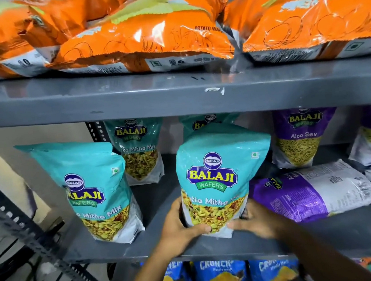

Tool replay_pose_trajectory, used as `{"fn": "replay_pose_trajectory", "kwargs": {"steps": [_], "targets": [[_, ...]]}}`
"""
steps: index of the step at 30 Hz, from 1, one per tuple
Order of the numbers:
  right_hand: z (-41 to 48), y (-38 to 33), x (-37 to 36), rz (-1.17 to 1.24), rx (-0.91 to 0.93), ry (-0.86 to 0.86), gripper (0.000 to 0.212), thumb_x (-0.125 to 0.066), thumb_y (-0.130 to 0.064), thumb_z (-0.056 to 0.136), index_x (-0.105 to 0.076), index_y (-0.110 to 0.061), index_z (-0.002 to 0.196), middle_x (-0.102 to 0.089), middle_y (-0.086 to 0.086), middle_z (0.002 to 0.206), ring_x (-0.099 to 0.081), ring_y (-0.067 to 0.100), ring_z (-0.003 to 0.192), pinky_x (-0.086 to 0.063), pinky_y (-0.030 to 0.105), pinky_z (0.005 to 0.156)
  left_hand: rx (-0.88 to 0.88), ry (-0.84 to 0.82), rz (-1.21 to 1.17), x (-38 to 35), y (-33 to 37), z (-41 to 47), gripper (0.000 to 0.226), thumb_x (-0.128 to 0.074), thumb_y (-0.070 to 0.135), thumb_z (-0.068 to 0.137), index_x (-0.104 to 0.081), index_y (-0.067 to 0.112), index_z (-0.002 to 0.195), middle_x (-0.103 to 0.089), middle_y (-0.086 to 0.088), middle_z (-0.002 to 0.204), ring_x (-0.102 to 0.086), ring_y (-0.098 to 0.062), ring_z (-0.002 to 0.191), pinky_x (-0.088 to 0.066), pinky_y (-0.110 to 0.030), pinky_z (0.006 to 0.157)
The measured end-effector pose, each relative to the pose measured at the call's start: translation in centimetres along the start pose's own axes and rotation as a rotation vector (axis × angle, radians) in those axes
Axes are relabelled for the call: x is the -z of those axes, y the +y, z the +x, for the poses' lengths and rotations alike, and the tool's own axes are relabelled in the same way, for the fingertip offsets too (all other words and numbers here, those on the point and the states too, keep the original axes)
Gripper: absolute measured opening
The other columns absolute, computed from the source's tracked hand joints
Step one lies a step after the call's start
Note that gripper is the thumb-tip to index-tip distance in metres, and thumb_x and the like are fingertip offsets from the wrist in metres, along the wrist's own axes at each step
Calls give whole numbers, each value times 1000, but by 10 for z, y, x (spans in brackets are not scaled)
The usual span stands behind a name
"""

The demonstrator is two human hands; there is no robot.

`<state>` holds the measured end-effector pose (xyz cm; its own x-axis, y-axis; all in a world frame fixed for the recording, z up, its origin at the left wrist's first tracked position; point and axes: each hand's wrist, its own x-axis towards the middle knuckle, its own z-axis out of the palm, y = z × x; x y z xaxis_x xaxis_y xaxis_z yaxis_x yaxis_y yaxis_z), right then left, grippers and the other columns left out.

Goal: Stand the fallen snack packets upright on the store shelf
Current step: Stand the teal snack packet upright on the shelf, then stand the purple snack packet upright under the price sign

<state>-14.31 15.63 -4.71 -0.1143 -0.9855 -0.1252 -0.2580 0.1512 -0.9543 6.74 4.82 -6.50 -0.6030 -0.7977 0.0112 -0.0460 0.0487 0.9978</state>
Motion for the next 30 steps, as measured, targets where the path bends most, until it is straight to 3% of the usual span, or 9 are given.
{"fn": "replay_pose_trajectory", "kwargs": {"steps": [9,11,13,15,17,21,24,27,30], "targets": [[-4,-15,18,-119,-62,10,45,-72,0,79,-50,-26,108,-63,-8,118,-60,7,114,-46,31,103,12,-3,64,-1,11,-9,93,-96,15,42,-49,24,121,-65,6,118,-65,2,103,-51,-10,76],[-5,-23,43,-142,-54,96,39,-63,12,81,-50,-20,97,-63,-2,102,-64,-4,94,-49,27,91,11,128,188,-4,12,-19,118,-96,41,31,-40,19,133,-53,9,127,-58,7,108,-46,-11,88],[-3,-29,78,-286,0,215,32,-61,11,83,-53,-18,94,-62,1,95,-63,-6,86,-46,20,83,30,328,312,-15,10,-41,116,-86,59,25,-45,20,127,-53,4,121,-55,-9,108,-45,-25,94],[3,-22,121,-600,30,316,27,-61,-7,83,-61,-14,109,-67,6,110,-65,13,102,-41,16,87,27,364,200,-42,16,-69,72,-83,50,37,-56,29,101,-64,-2,100,-63,-12,88,-50,-19,79],[6,-12,157,-855,7,350,38,-53,-26,78,-66,-9,111,-71,8,110,-66,24,101,-38,12,80,87,186,57,-78,23,-88,48,-83,47,46,-65,28,87,-69,-2,79,-65,-9,69,-51,-14,64],[13,0,198,-972,-74,193,30,-63,-19,79,-66,6,96,-62,13,87,-59,23,87,-35,23,71,496,-284,-314,-168,37,-72,34,-69,43,81,-64,16,102,-76,-2,86,-73,-20,80,-57,-35,84],[17,0,205,-1136,-213,23,20,-58,-29,90,-61,-15,76,-58,14,91,-51,21,83,-30,22,65,722,-252,-677,-235,40,-40,45,-62,52,78,-60,9,92,-74,-10,77,-69,-26,69,-51,-32,70],[20,0,209,-1211,-245,-60,36,-51,-35,94,-66,-2,96,-65,24,106,-56,28,85,-33,26,70,797,-19,-790,-285,41,-9,46,-50,53,89,-56,8,81,-63,-10,72,-62,-22,64,-49,-26,53],[10,-3,222,-1095,-120,-40,25,-54,-27,93,-67,-6,92,-67,18,107,-62,32,102,-43,31,76,778,187,-850,-312,48,4,38,-52,47,90,-55,12,76,-54,-6,68,-50,-20,60,-42,-28,56]]}}
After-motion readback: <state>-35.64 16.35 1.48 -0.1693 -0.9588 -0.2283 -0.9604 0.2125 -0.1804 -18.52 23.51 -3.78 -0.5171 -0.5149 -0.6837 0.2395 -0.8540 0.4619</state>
